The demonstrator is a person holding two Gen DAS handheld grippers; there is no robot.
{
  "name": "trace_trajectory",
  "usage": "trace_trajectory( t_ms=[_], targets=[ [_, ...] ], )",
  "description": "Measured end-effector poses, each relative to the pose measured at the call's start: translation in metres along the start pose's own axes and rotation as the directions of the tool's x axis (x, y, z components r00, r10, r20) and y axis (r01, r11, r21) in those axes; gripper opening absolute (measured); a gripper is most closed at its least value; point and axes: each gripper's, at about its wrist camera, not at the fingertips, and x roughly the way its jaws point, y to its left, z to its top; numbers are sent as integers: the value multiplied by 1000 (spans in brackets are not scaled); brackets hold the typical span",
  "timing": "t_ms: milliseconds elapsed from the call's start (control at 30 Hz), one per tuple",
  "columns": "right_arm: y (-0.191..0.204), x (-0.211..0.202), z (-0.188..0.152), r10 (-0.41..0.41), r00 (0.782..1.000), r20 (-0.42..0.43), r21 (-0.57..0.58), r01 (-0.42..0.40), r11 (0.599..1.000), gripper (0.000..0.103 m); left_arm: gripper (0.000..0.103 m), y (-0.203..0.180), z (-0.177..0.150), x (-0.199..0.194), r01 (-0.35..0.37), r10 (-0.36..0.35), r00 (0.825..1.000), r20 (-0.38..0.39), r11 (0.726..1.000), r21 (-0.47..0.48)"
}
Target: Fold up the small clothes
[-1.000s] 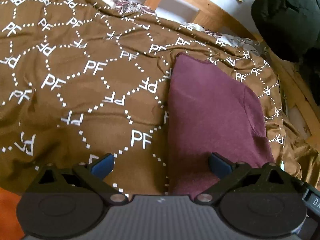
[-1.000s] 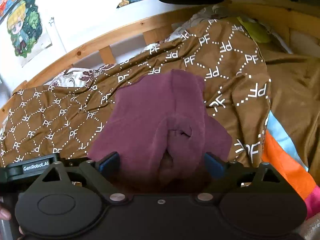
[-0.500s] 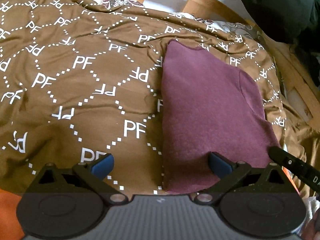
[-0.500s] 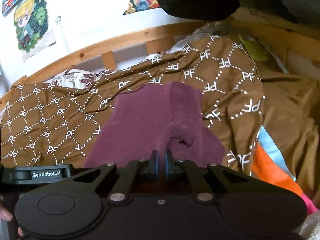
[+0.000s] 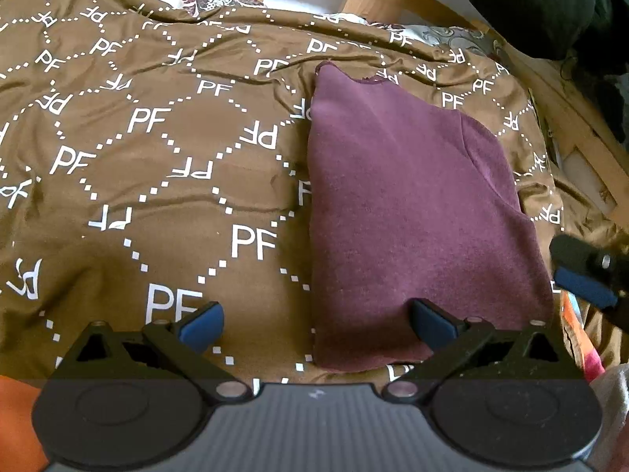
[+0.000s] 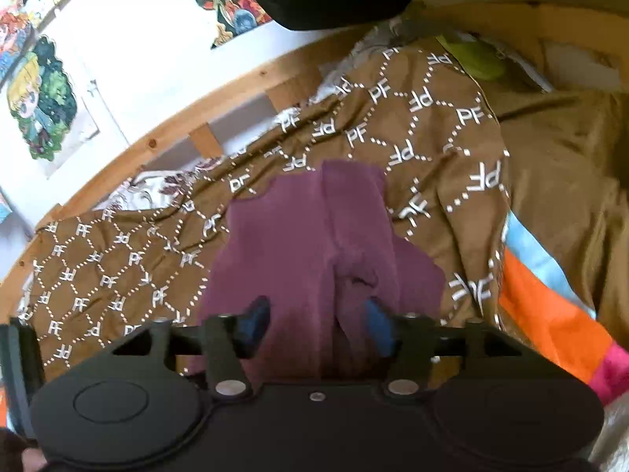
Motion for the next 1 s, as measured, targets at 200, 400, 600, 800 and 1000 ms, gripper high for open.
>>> trace_trajectory(
  t_ms=[200,400,600,800,1000],
  targets=[
    [-8,13,31,-5,1000,-4,-49,5,999,68,103,-5,-2,3,-3,3,1000,-1,1000,27],
    [-20,56,61,-65,997,-35,-177,58,982,64,103,-7,-3,5,-5,5,1000,0,999,45],
    [-38,82,57,-79,996,-38,-173,71,982,16,103,-7,-4,6,4,-4,1000,-2,999,42],
    [-35,74,55,-78,997,-2,-201,76,977,6,103,-10,-5,9,10,-9,1000,-11,998,67],
    [-46,79,55,-76,996,-37,-128,70,989,14,103,-10,-6,10,11,-10,1000,-16,997,76]
  ],
)
